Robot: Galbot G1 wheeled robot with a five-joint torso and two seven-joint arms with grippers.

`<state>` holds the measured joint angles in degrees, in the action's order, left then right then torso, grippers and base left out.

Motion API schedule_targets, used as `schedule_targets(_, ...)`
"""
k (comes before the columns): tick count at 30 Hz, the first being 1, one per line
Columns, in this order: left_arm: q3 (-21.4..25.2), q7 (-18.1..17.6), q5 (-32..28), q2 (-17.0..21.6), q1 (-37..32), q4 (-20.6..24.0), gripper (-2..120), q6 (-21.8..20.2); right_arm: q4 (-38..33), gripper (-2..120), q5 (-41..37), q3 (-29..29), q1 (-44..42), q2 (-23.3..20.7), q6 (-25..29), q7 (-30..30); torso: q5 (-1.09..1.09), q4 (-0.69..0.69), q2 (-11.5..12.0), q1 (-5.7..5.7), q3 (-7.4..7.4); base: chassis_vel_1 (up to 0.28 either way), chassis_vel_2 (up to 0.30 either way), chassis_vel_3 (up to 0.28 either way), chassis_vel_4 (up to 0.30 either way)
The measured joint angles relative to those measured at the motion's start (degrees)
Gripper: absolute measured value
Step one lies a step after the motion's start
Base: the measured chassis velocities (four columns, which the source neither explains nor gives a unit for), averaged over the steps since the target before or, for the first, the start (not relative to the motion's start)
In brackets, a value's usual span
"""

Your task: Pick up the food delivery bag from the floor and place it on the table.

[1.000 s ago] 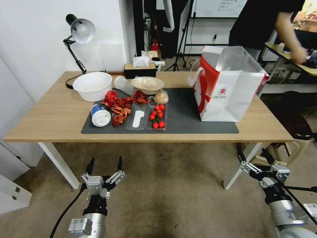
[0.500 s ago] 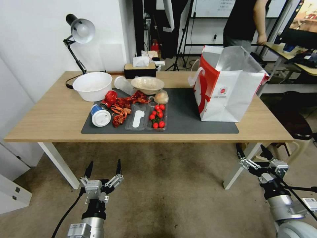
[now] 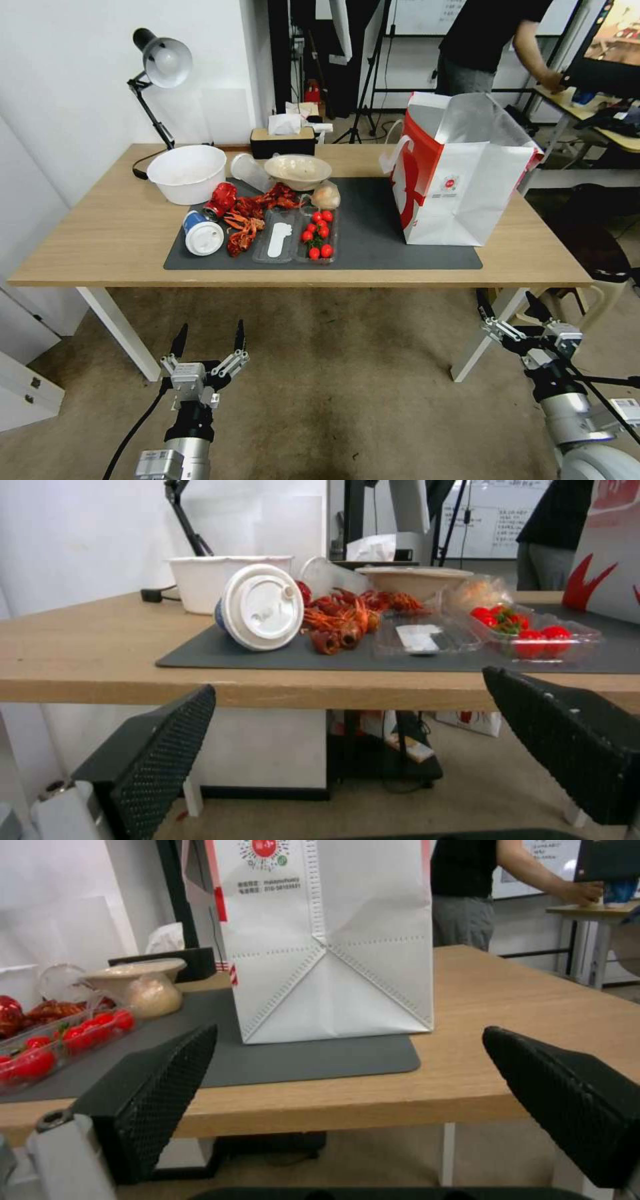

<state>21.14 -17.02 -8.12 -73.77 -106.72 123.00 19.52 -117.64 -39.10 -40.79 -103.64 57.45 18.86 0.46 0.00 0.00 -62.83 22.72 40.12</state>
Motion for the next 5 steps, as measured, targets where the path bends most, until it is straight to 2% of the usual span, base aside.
schedule_targets(5,0.0,0.0,0.0,0.0,0.0,0.0,100,0.0,0.0,100,0.0,0.0,0.0,0.0,0.0,0.0,0.00,0.00,0.0,0.00,0.00,0.000,0.000,0.000,0.000)
